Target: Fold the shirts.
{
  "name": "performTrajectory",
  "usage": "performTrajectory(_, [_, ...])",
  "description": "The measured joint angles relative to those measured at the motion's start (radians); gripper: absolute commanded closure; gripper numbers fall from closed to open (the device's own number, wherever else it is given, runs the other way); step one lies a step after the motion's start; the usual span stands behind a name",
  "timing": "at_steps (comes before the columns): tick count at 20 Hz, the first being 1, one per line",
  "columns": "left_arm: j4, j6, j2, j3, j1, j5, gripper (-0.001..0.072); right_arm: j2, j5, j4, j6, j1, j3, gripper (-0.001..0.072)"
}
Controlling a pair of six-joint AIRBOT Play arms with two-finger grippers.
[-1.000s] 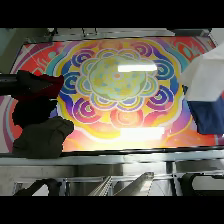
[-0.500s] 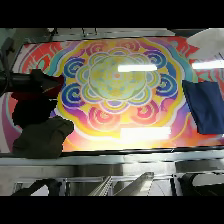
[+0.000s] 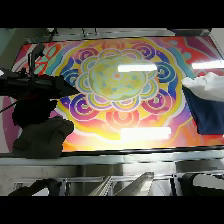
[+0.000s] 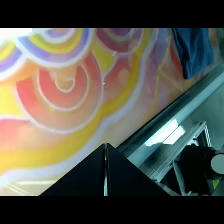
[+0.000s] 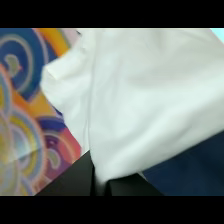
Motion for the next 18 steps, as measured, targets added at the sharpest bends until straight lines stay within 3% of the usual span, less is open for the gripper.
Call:
performTrajectory(5, [0.0, 0.02, 0.004, 0.0, -0.012, -0.045, 0.0696, 0.136, -0.023, -0.202, 0.135, -0.003, -0.328, 0.0687])
performTrajectory(6, [0.0, 0.023, 0.004, 0.0, -0.013, -0.052, 0.0695, 0.146, -0.024, -0.22, 0.144, -0.003, -0.368, 0.0597])
performTrajectory(7, [0.0, 0.024, 0.005, 0.0, -0.013, -0.061, 0.0696, 0.153, -0.023, -0.234, 0.147, -0.003, -0.396, 0.0251])
performTrajectory(8, [0.0, 0.026, 0.005, 0.0, -0.013, -0.071, 0.0696, 0.159, -0.016, -0.256, 0.15, -0.003, -0.418, 0.0003])
performTrajectory(16, [0.0, 0.029, 0.005, 0.0, 0.039, -0.116, 0.0696, 0.175, 0.094, -0.299, 0.073, -0.002, -0.457, 0.001])
performTrajectory(17, [0.0, 0.029, 0.005, 0.004, 0.049, -0.12, 0.0696, 0.179, 0.103, -0.286, 0.066, -0.001, -0.448, 0.0081])
performTrajectory(18, [0.0, 0.029, 0.005, 0.012, 0.058, -0.122, 0.0696, 0.183, 0.111, -0.269, 0.058, 0.0, -0.438, 0.0293])
